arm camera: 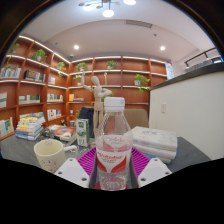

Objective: Pour water

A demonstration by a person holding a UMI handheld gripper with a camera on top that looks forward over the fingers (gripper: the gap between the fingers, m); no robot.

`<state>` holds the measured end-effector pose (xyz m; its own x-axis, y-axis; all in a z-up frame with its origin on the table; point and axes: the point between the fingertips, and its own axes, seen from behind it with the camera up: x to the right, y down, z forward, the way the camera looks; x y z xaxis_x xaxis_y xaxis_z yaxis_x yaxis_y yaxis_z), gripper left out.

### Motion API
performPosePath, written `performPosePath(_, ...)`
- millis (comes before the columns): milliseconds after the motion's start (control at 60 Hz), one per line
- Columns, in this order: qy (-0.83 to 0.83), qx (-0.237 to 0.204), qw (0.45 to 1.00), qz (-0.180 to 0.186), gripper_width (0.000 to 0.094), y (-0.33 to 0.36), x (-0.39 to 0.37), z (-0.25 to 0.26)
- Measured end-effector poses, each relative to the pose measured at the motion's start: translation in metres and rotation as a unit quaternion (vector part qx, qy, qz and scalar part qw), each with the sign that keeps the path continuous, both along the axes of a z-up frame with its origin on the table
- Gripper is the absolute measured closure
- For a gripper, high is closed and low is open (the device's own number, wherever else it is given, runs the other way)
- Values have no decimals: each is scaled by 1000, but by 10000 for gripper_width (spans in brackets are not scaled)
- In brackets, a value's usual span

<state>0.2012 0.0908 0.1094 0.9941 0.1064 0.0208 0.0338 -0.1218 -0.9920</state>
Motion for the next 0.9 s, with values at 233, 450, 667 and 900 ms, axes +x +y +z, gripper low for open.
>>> performPosePath(233, -17, -23, 999, -40, 113, -50, 14, 4)
performPosePath(450, 18, -24, 997, -67, 110, -128, 4, 22)
performPosePath(667, 37, -44, 995, -85, 107, -178, -10, 21)
performPosePath(900, 36, -35, 996, -76, 107, -199, -28, 37)
